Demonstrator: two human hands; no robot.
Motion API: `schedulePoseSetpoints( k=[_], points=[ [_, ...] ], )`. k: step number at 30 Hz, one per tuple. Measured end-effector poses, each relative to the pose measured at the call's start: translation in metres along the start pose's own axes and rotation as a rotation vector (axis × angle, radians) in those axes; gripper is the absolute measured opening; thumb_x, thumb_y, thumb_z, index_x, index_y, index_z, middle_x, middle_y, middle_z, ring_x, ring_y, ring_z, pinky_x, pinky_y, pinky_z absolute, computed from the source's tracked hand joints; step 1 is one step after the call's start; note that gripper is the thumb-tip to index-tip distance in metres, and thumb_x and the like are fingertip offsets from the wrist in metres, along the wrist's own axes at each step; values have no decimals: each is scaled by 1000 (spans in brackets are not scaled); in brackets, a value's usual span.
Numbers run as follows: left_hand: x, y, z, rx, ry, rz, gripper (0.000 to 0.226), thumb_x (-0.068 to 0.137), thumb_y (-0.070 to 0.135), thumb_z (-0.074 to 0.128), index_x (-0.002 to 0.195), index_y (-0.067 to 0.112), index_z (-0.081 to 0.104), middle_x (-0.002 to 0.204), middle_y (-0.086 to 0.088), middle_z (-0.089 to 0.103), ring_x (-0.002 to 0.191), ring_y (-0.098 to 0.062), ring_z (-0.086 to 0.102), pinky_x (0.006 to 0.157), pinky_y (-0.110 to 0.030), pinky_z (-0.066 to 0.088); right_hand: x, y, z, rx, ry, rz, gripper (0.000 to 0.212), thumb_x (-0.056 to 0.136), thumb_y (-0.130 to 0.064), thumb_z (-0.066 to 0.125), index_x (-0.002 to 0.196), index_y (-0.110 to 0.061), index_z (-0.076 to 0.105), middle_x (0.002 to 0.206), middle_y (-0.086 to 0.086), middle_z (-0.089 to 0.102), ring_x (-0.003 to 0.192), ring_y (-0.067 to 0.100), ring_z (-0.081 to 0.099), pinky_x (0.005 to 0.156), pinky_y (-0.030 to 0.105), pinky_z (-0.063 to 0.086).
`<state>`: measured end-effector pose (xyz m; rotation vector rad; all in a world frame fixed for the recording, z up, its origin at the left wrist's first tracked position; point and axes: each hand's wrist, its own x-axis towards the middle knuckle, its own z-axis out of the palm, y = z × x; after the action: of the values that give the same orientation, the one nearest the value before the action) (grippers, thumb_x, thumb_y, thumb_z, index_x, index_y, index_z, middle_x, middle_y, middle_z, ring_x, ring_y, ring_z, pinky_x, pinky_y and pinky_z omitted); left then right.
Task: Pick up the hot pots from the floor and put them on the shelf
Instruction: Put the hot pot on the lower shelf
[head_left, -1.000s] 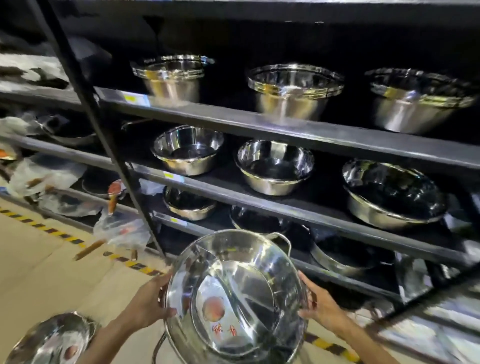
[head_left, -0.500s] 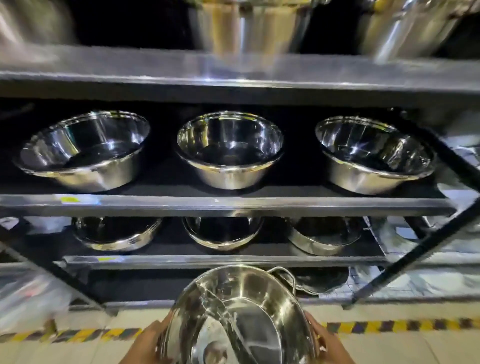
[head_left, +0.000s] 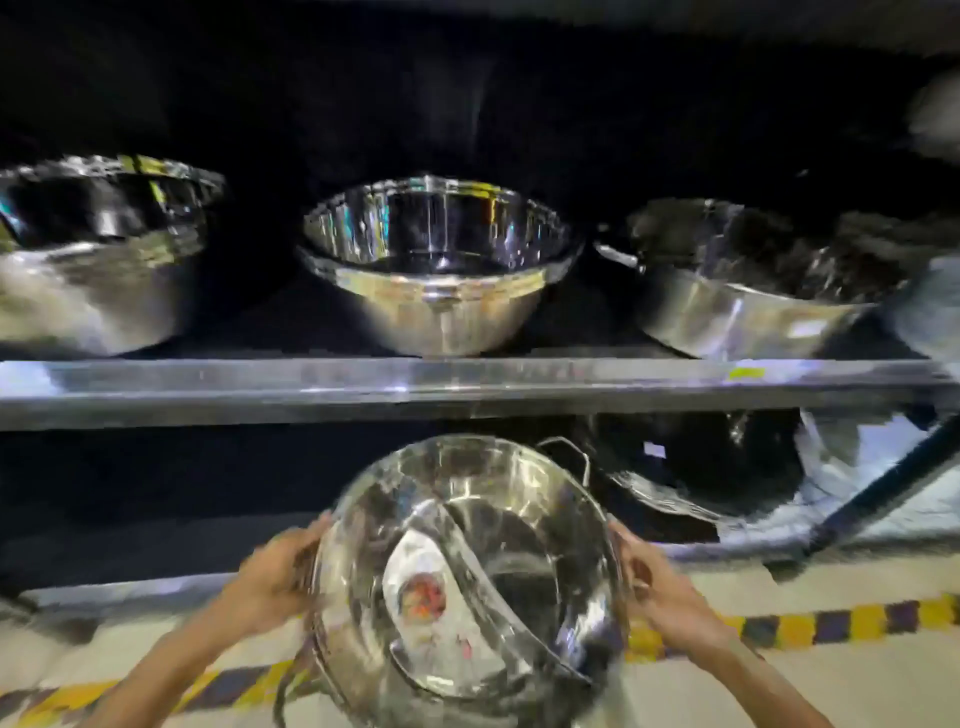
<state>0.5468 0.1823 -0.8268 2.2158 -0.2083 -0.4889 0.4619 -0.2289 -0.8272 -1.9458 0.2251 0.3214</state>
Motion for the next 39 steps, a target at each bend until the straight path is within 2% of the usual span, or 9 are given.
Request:
schedulePoseSetpoints(
  k=[2,6,8,11,15,24,33,37,39],
  points=[
    [30,-17,3,82,55,61,95,58,19,83,139,6,35,138,-13,48,131,-27,45,109,-28,41,31,17,10,-43,62,-61,87,71,21,66,144,-2,25,110,-7,58,78,-23,59,66,-4,43],
    [79,-36,6,144,172,176,79,64,6,83,133,3,46,109,10,58,109,-14,56,83,-1,42,87,27,14,-66,164,-195,89,70,24,64,144,-9,26,77,-3,52,54,-8,51,55,1,43],
    [94,-31,6,128,193,158,57,66,6,81,119,6,60,94,9,67,91,-20,66,84,-22,54,106,26,11,-55,208,-174,89,71,21,65,144,-13,28,76,-2,56,61,-1,52,60,6,49],
    [111,-24,0,116,185,79,60,72,6,76,127,3,52,120,-16,64,99,-32,66,96,-48,50,127,18,9,-47,207,-106,87,75,18,63,145,-16,25,88,-5,65,67,-4,62,71,9,54],
    [136,-18,-4,46,199,14,81,76,6,74,143,4,28,138,-15,50,127,-28,47,109,-37,35,160,15,12,-84,202,-7,81,81,10,62,147,-15,23,96,28,56,87,18,51,108,39,40],
    [196,-23,6,81,188,10,53,77,-6,68,126,0,50,111,-18,65,109,-30,58,102,-42,43,222,32,20,-99,226,-12,78,82,14,58,147,-9,20,151,12,33,138,26,34,117,41,27],
    [230,-42,12,19,192,-70,53,78,-11,63,128,-3,49,131,-22,54,126,-34,47,112,-47,34,263,36,26,-190,287,20,61,90,5,49,145,-3,23,146,23,34,136,34,33,108,28,31],
    [234,-42,13,-7,158,-85,64,76,-9,66,135,-2,42,147,-19,38,138,-32,33,117,-47,26,273,34,25,-308,388,50,36,99,-19,40,131,0,38,98,3,55,129,31,43,109,31,31],
    [233,-42,13,-2,164,-98,64,78,-5,66,136,-1,39,148,-18,36,138,-31,32,118,-45,25,273,27,28,-337,372,47,35,99,-18,41,130,-3,39,113,10,52,130,30,42,115,34,26]
  ],
)
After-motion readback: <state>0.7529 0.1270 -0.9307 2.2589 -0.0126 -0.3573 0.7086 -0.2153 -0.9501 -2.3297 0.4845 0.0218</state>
